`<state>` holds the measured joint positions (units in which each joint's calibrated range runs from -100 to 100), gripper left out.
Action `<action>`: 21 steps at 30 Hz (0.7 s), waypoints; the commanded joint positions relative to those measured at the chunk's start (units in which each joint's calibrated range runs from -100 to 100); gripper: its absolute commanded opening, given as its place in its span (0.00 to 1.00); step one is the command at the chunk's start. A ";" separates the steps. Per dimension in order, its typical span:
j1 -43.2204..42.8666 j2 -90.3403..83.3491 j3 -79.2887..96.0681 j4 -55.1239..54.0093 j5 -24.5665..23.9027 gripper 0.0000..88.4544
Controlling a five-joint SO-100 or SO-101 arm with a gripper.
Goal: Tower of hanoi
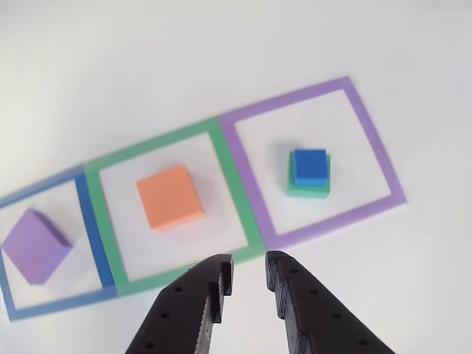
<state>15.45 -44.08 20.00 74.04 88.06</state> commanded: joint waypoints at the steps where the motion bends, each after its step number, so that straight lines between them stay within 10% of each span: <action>1: -3.44 -4.88 -3.87 5.81 -1.48 0.00; 7: -4.51 -8.72 4.31 3.13 2.56 0.12; 10: -3.82 -11.93 14.85 -4.47 11.94 0.21; 21: -3.14 -14.57 51.56 -50.04 11.94 0.41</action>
<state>11.86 -59.03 62.32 43.33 99.22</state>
